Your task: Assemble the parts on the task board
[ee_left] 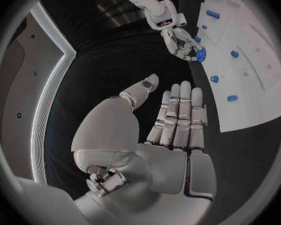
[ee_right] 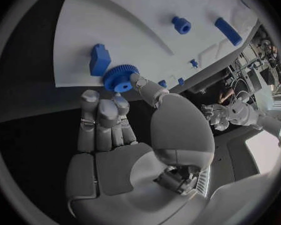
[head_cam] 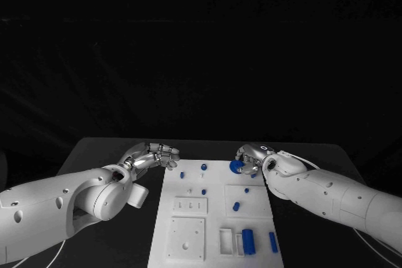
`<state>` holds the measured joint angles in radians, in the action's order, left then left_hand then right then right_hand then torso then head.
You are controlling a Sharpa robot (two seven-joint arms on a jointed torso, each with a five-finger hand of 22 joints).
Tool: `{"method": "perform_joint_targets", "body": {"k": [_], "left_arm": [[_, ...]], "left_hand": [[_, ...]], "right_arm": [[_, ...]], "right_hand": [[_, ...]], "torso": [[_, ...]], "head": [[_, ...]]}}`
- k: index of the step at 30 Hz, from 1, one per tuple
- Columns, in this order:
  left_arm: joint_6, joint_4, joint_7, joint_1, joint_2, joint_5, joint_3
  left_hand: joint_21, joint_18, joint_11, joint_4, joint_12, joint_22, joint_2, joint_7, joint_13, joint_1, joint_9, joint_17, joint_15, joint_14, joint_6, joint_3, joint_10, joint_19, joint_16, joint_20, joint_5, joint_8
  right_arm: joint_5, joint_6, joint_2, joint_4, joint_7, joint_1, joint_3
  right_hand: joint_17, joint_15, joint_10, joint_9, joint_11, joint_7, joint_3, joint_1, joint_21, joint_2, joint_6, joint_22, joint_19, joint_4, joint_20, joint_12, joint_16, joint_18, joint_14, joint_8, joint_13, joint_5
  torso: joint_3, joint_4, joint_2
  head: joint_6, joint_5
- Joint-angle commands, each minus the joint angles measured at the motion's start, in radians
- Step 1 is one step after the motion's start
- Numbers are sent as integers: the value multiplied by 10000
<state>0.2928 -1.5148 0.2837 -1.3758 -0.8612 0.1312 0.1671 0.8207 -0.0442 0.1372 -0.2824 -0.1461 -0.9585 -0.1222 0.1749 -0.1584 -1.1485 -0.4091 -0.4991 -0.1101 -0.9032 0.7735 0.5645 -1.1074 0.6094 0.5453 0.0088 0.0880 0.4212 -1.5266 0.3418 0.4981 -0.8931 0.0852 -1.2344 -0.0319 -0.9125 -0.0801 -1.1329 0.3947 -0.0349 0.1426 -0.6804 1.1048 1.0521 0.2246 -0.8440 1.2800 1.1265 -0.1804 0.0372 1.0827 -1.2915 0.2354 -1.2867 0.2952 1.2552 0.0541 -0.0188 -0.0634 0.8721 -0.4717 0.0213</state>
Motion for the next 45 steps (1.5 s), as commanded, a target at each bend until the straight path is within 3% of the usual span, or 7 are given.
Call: {"method": "perform_joint_targets", "body": {"k": [1,14,27,33,38,40,45], "left_arm": [[-142,-17,118,-12,5,61,-9],[-154,-11,112,-12,2,62,-9],[-182,-30,88,-12,-8,74,-9],[-171,-95,78,-14,-44,106,-12],[-174,-129,57,-15,-70,106,-12],[-156,-133,62,-15,-89,106,-12],[-133,-151,80,-15,-111,106,-13]], "left_hand": [[-45,-207,25,20,53,10,-31,61,-10,93,-14,-9,-15,-37,-3,0,-24,-34,-33,28,-34,-43],[-47,-207,27,20,63,10,-33,63,-11,98,-16,-11,-15,-37,-7,-3,-24,-36,-40,28,-39,-49],[-48,-207,28,20,74,11,-36,66,-11,102,-18,-13,-15,-39,-12,-6,-25,-38,-47,28,-44,-55],[-49,-207,28,22,77,11,-33,66,-12,103,-19,-14,-15,-40,-12,-6,-26,-38,-49,28,-44,-57],[-49,-204,38,36,100,11,-32,70,-9,133,-24,-18,-16,-44,-13,-19,-14,-38,-59,30,-68,-63],[-50,-204,40,36,106,11,-36,70,-8,137,-25,-19,-17,-44,-14,-21,-11,-39,-61,30,-75,-65],[-50,-205,40,35,112,11,-34,69,-8,133,-26,-20,-16,-45,-14,-19,-10,-39,-64,29,-78,-66]], "right_arm": [[-79,-283,-27,14,-75,18,-11],[-261,-302,-72,69,-22,89,-55],[-645,-1098,-124,238,277,122,-166],[-746,-579,-107,106,306,121,-169],[-997,213,-59,-124,596,121,-167],[-1147,440,-16,-270,704,119,-166],[-1416,722,128,-761,850,93,-163]], "right_hand": [[-20,8,-45,34,53,11,-130,36,35,-123,-171,22,101,8,160,56,-15,264,-26,89,26,-47],[-81,0,-66,111,58,0,-390,68,74,-54,-408,91,102,-16,172,106,-9,264,-31,224,47,-49],[-134,-27,-147,146,88,-32,-401,-83,98,-58,-479,138,112,15,171,215,-7,264,-43,265,110,-33],[-197,-94,-315,206,162,-113,-562,-109,124,-182,-774,184,152,16,170,387,-16,264,-74,397,203,500],[-249,-173,-394,247,241,-191,-706,-132,138,-241,-969,216,199,5,188,436,-8,264,-88,472,222,825],[-285,-223,-453,287,291,-244,-777,-180,151,-233,-1105,233,240,2,202,470,-10,264,-94,531,236,1268],[-317,-265,-545,323,332,-286,-801,-217,166,-229,-1202,250,284,-7,222,534,-12,264,-106,570,269,1307]], "torso": [[19,23,2],[17,20,-5],[6,15,-1],[-51,48,-4],[-40,35,-1],[-44,50,1],[-55,43,-10]], "head": [[-18,-25],[-49,-34],[-90,-31],[-102,-18],[-92,-60],[-84,-69],[-92,-54]]}}
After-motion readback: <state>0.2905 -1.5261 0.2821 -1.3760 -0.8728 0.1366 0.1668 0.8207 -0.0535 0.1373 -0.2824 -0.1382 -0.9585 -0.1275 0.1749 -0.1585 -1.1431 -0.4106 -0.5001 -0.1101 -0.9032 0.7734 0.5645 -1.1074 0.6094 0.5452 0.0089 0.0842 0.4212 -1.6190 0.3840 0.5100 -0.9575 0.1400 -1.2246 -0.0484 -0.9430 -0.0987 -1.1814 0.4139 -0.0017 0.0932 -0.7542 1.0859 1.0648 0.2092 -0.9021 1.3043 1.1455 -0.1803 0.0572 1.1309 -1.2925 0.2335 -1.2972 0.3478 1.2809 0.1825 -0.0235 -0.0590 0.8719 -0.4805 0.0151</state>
